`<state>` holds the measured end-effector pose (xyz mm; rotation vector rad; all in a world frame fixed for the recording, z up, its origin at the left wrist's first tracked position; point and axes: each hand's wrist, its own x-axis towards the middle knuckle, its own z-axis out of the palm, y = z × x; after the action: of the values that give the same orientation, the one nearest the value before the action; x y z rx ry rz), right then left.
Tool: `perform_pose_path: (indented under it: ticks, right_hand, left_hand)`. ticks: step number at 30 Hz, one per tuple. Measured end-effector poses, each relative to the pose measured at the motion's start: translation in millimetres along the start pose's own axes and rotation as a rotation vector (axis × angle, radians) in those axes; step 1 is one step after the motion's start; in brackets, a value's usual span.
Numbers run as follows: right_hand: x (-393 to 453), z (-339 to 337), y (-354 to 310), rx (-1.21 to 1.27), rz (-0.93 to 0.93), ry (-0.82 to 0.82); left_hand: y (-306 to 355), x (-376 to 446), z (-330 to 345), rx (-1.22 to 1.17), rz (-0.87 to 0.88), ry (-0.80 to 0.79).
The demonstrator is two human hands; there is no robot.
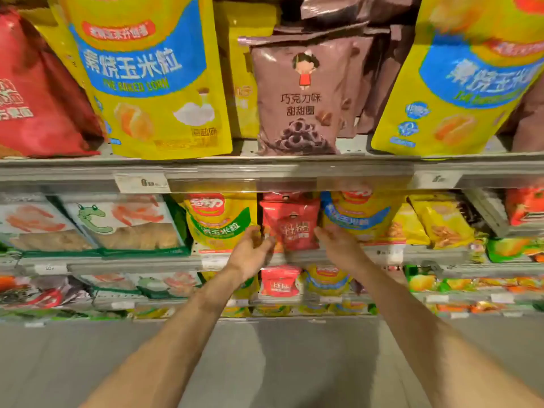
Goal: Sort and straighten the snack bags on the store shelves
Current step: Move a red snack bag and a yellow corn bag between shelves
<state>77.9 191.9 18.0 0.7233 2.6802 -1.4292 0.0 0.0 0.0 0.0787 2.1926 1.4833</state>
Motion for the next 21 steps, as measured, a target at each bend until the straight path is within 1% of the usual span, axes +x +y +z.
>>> perform_pose_path:
  ticks: [2, 4, 6, 8, 10, 13, 21]
  right_hand:
    - [21.0, 7.5, 16.9, 0.034, -0.033, 0.006]
    - [45.4, 17.6, 42.1, 0.038, -0.009, -0.020]
    - [83.3, 37.6, 94.0, 0.043, 0.007, -0.020]
    - [90.1, 42.9, 105.5, 0.025, 0.004, -0.028]
    - [75.5, 35.9, 81.2, 0.038, -0.014, -0.002]
    - [55.9, 28.9, 45.7, 0.024, -0.045, 0.005]
    - [55.5, 24.3, 40.0, 0.063, -0.041, -0.006]
  left_hand:
    - [-4.1, 15.7, 9.1, 0.057, 0.016, -0.007]
    - [-12.3, 30.6, 17.6, 0.062, 0.048, -0.001]
    - [-23.5, 40.9, 26.3, 0.067, 0.074, 0.018]
    - [-30.9, 49.2, 33.2, 0.074, 0.105, 0.011]
    - [-28.3, 49.1, 35.5, 0.073, 0.122, 0.036]
    - [-27.0, 49.5, 36.4, 0.137, 0.148, 0.067]
    - [-18.0, 39.1, 37.9, 0.180, 0.186, 0.155]
